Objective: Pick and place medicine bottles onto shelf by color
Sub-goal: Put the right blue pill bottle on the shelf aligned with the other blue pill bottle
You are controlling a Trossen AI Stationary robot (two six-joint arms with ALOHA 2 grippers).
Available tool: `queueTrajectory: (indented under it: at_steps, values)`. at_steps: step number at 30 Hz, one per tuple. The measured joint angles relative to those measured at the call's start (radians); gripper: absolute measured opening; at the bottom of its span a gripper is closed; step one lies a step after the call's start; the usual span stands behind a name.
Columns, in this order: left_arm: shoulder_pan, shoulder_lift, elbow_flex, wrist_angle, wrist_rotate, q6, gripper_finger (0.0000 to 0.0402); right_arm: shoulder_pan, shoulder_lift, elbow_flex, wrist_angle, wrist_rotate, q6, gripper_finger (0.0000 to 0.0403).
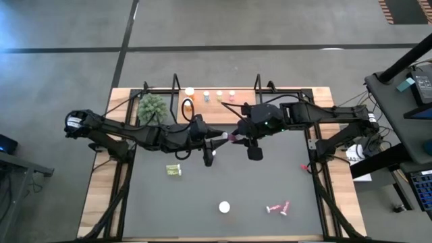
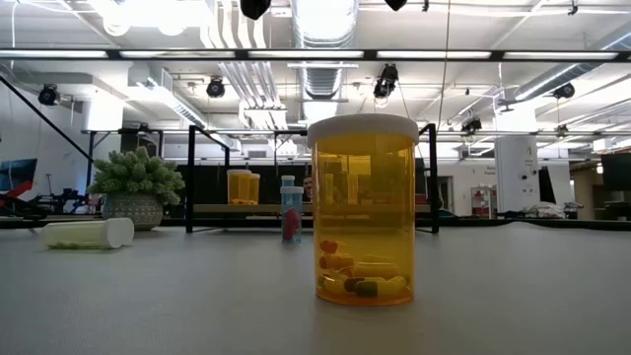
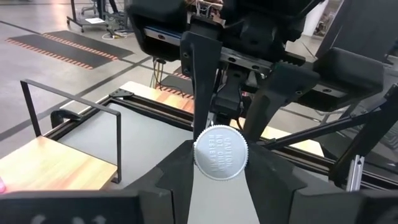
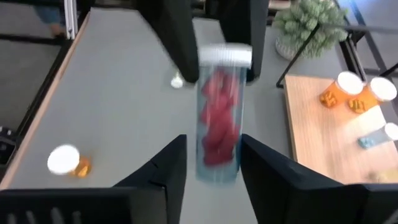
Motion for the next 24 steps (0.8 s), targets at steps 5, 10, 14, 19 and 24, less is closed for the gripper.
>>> queueTrajectory:
  at_steps: [5,10,14,19,24]
  values:
    - [0.003,0.000,0.000,0.003,-0.007,0.001,0.0114,0.000,-0.020,0.000,-0.065,0.002,0.017,0.0171]
    - [0.029,0.000,0.000,-0.006,-0.010,0.007,0.0113,0.000,-0.058,0.000,-0.181,0.002,0.059,0.0197]
    - [0.079,0.000,0.008,-0.070,-0.009,0.002,0.0113,0.000,-0.091,0.000,-0.234,0.004,0.112,0.0202]
    - [0.143,0.007,0.026,-0.178,-0.009,0.000,0.0113,0.000,-0.131,0.000,-0.236,0.055,0.149,0.0202]
    - [0.215,0.027,0.028,-0.316,0.024,-0.052,0.0113,0.000,-0.168,0.000,-0.237,0.142,0.175,0.0203]
